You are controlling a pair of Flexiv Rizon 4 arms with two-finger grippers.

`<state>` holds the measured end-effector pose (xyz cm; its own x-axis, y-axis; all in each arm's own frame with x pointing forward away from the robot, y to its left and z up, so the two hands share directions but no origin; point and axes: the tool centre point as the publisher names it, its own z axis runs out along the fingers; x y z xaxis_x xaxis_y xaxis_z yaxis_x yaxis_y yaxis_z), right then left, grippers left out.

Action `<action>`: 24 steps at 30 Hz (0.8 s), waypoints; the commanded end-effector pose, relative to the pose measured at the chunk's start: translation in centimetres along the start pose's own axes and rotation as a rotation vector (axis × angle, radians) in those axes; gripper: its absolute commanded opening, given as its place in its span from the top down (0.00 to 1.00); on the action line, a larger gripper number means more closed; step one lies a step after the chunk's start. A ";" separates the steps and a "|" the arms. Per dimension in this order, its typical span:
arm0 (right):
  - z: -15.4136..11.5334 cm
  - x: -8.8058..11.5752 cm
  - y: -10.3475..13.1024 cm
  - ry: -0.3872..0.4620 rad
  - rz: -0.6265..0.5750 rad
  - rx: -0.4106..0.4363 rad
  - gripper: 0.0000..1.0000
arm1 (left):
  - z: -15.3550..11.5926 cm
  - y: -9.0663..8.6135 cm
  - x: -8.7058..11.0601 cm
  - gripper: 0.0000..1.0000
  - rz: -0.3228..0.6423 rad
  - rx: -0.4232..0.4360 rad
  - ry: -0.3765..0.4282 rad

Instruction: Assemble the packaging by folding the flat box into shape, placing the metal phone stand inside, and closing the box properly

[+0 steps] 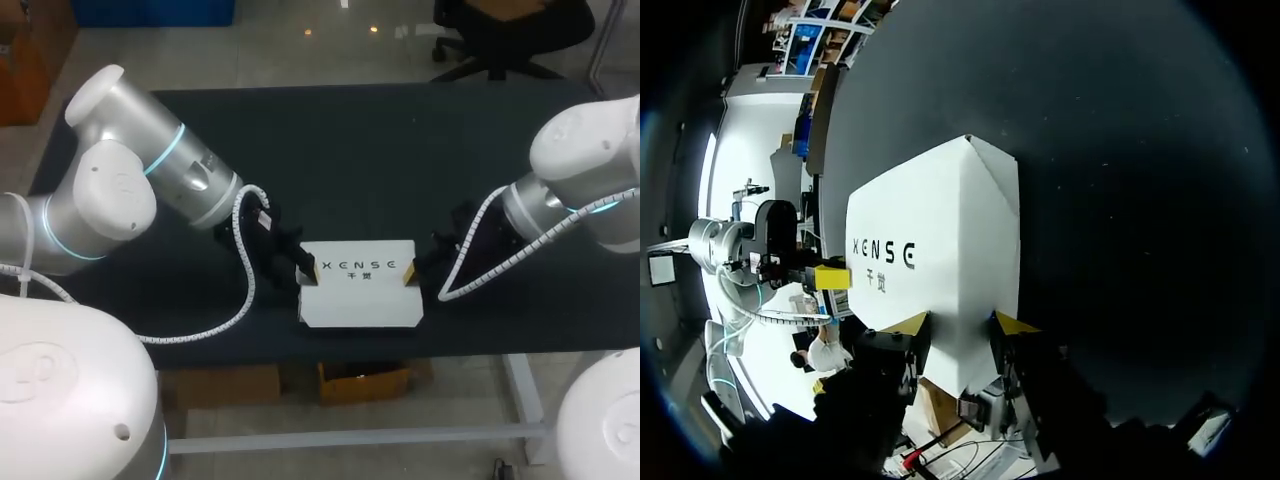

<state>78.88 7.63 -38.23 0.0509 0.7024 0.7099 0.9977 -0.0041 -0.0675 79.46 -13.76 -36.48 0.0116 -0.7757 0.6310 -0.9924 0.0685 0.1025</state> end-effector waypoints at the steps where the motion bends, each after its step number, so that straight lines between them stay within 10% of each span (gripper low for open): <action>1: 0.3 0.5 0.1 0.003 0.002 0.007 0.64 | 0.4 -0.1 0.9 0.56 -0.003 0.000 -0.014; 24: -0.1 0.6 0.4 -0.002 0.040 0.058 0.64 | -0.2 -0.2 0.7 0.56 -0.035 -0.041 -0.016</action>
<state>79.03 7.50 -37.94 0.0906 0.7041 0.7043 0.9916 0.0016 -0.1291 79.35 -13.72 -36.03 0.0439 -0.7836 0.6198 -0.9870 0.0620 0.1483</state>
